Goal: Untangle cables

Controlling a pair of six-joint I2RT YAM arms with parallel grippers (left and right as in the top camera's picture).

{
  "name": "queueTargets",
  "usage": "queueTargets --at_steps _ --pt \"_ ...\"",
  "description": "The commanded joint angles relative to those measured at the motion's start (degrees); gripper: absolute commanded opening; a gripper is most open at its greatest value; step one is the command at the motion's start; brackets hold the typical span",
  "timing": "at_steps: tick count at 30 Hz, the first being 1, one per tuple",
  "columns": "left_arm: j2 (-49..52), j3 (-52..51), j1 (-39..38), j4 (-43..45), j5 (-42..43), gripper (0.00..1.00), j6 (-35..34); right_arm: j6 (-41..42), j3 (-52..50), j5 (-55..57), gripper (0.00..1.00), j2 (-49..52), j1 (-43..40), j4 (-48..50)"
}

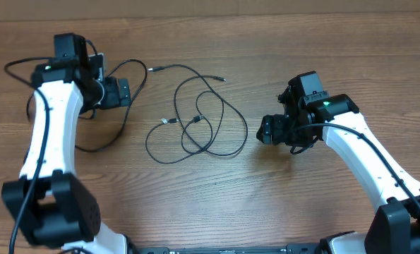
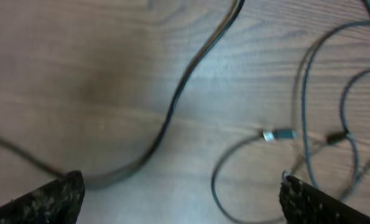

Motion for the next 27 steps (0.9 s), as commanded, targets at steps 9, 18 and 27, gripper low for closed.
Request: queueTargets --at_steps 9,18,27 --pt "15.23 -0.96 -2.64 12.68 0.50 0.98 7.82 0.17 0.13 0.50 0.83 0.17 0.00 -0.85" --pt "19.43 -0.98 -5.09 17.44 0.66 0.88 6.93 0.17 0.13 0.31 0.82 0.17 0.00 -0.98" --pt "20.17 -0.98 -7.37 18.69 -1.79 0.84 6.93 0.15 0.13 -0.11 0.82 0.17 0.00 -1.03"
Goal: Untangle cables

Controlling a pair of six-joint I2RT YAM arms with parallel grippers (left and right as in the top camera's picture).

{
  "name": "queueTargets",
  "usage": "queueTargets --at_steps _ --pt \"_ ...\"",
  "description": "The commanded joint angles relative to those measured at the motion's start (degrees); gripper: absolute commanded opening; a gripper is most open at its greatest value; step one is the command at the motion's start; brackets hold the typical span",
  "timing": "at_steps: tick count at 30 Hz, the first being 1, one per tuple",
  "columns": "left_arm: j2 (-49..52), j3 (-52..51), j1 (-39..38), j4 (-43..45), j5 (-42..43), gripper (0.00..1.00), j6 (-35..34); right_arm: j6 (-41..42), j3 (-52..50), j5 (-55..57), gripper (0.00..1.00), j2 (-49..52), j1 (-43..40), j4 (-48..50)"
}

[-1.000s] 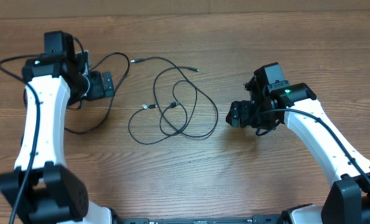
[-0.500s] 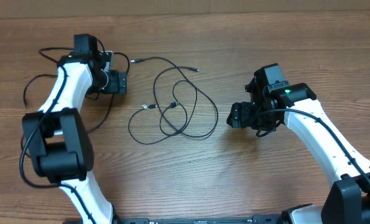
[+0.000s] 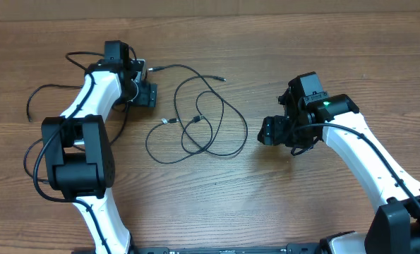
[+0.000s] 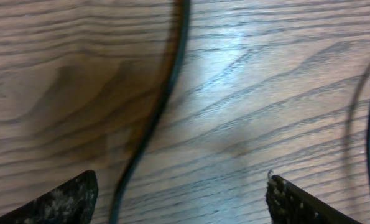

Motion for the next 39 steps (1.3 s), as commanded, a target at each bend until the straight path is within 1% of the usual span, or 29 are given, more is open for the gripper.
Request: queueTargets --at_steps 1,7,14,18,20,21,22,24,27,28,30,35,39 --pt "1.05 -0.24 -0.46 0.22 -2.71 0.84 0.22 0.15 0.13 0.00 0.82 0.15 0.00 0.07" --pt "1.11 -0.24 -0.48 -0.76 -7.37 0.80 0.20 0.15 0.13 0.00 0.82 0.15 0.00 0.09" --pt "1.14 -1.81 -0.48 0.13 -7.56 0.81 0.22 0.15 0.13 0.00 0.80 0.15 0.00 -0.31" --pt "1.14 -4.13 -0.48 1.14 -8.90 0.84 0.22 0.15 0.13 0.02 0.80 0.15 0.00 -0.70" --pt "1.14 -5.07 -0.46 1.20 -8.90 0.83 0.22 0.15 0.13 0.02 0.80 0.15 0.00 -0.74" --pt "1.14 -5.22 -0.46 1.14 -8.90 0.80 0.22 0.13 0.13 0.00 0.79 0.15 0.00 -0.74" --pt "1.14 -5.22 -0.44 1.07 -8.90 0.75 0.22 0.13 0.13 0.00 0.79 0.15 0.00 -0.79" --pt "1.09 -5.14 -0.44 0.92 -9.70 0.59 0.22 0.13 0.13 0.02 0.79 0.15 0.00 -0.92" --pt "1.05 -5.05 -0.42 0.79 -12.41 0.26 0.20 0.13 0.13 0.02 0.79 0.15 0.00 -1.16" --pt "1.01 -5.05 -0.42 0.79 -13.25 0.16 0.17 0.13 0.13 0.02 0.79 0.15 0.00 -1.18" --pt "0.79 -4.79 -0.35 0.48 -14.71 0.04 -0.35 0.13 0.13 0.02 0.79 0.15 0.00 -1.16" --pt "-0.42 -1.25 0.39 -3.26 -15.32 0.04 -0.87 0.13 0.13 0.02 0.79 0.15 0.00 -1.14" --pt "-2.93 4.04 1.38 -7.45 -16.41 0.04 -1.44 0.11 0.13 0.02 0.79 0.15 0.00 -1.09"
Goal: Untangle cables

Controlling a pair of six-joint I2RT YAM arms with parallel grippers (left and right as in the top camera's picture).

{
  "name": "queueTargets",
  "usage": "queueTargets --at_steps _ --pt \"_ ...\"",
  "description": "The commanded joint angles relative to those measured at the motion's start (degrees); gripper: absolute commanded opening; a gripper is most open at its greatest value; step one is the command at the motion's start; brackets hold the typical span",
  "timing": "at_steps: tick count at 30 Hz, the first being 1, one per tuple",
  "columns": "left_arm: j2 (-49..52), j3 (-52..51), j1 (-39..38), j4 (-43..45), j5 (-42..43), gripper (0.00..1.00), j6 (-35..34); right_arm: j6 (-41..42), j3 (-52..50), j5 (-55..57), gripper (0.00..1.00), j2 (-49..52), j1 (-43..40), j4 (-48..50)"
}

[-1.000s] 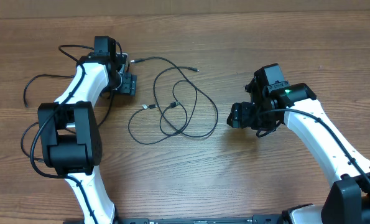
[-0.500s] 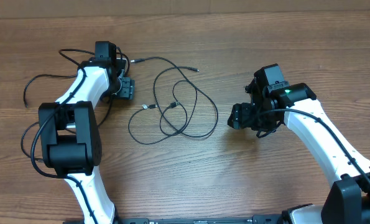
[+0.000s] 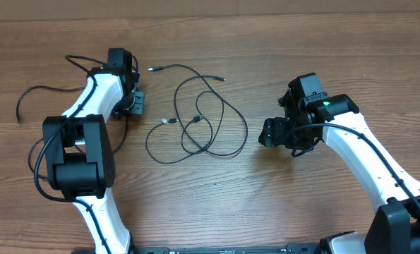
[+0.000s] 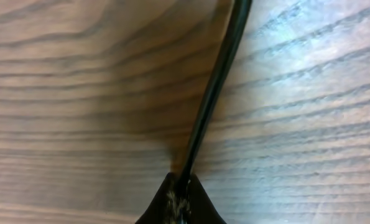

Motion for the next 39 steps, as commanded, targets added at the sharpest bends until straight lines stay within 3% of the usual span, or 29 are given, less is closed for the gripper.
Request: queueTargets --at_steps 1,10,19,27,28,29,31,39 --pt "-3.63 6.23 1.38 -2.01 -3.50 0.04 -2.12 0.11 0.13 0.02 0.79 0.17 0.00 0.28" --pt "-11.91 12.61 7.02 -8.44 -13.66 0.04 -10.14 0.11 0.13 0.04 0.79 0.17 0.00 0.44" --pt "-13.33 12.59 17.07 -14.05 -13.57 0.04 -19.63 0.11 0.13 0.02 0.78 0.17 0.00 0.46" --pt "-13.33 12.59 23.10 -15.02 -8.50 0.05 -20.35 0.13 0.13 0.00 0.78 0.17 0.00 0.42" --pt "-13.33 12.59 23.37 -15.02 -7.82 0.11 -20.35 0.13 0.13 0.02 0.77 0.17 0.00 0.42" --pt "-13.33 12.59 23.54 -15.04 -7.28 0.33 -20.35 0.13 0.13 0.02 0.77 0.17 0.00 0.42" --pt "-13.33 12.59 23.54 -15.04 -6.54 1.00 -20.35 0.13 0.13 0.02 0.77 0.17 0.00 0.42" --pt "-13.33 12.59 23.50 -15.23 -2.95 1.00 -20.35 0.13 0.13 0.02 0.77 0.17 0.00 0.24"
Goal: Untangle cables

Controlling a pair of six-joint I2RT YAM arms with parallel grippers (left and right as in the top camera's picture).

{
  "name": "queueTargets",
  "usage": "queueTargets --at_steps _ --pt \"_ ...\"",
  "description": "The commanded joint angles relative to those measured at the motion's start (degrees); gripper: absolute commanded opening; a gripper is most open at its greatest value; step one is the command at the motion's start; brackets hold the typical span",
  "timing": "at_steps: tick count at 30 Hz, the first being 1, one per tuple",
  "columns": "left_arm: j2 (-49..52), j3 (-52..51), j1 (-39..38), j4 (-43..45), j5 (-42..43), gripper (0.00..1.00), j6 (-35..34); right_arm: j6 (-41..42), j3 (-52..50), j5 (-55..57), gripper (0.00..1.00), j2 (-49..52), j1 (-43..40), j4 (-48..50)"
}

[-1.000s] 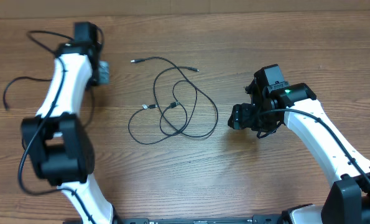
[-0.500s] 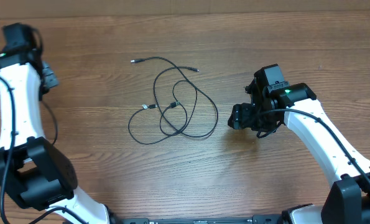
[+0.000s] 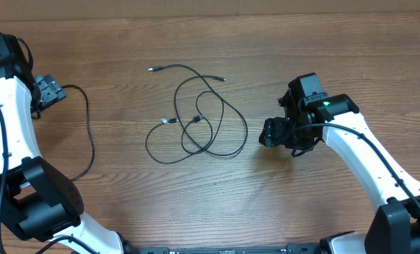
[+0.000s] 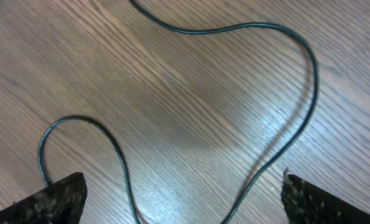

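A thick black cable (image 3: 90,134) lies alone at the table's left, running from my left gripper (image 3: 47,90) down toward the front edge. In the left wrist view the same cable (image 4: 259,24) loops over the wood, and its strands pass between the wide-apart fingertips (image 4: 57,199) of my left gripper (image 4: 181,202), which is open and holds nothing. Thin grey cables (image 3: 198,121) lie tangled in loops at the table's middle. My right gripper (image 3: 268,132) hovers just right of that tangle; its jaws do not show clearly.
Small metal plugs (image 3: 166,122) end the thin cables, one at the tangle's left and others at the back (image 3: 153,69). The table's back edge (image 3: 210,14) runs along the top of the overhead view.
My left gripper was shut on the thick black cable just left of the tangle. Now it is open at the table's far left, and the black cable lies there, apart from the thin cables.
My left gripper stood open over the thick black cable left of the tangle, then open and closer to it beside the tangle, then shut on it. Now the cable lies at the far left, let go. The right arm stayed put throughout.
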Motion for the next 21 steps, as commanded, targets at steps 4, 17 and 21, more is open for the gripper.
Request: queueTargets --at_steps 4,17,21 --pt "-0.09 0.63 -0.02 -0.15 6.43 0.99 -0.72 0.11 0.13 0.00 0.77 0.17 0.00 0.26" --pt "-0.09 0.63 -7.13 2.82 33.88 0.99 14.12 0.11 0.13 0.02 0.79 0.17 0.00 0.33" --pt "0.02 0.63 -13.09 2.91 35.10 1.00 15.17 0.13 0.13 0.02 0.79 0.17 0.00 0.79"
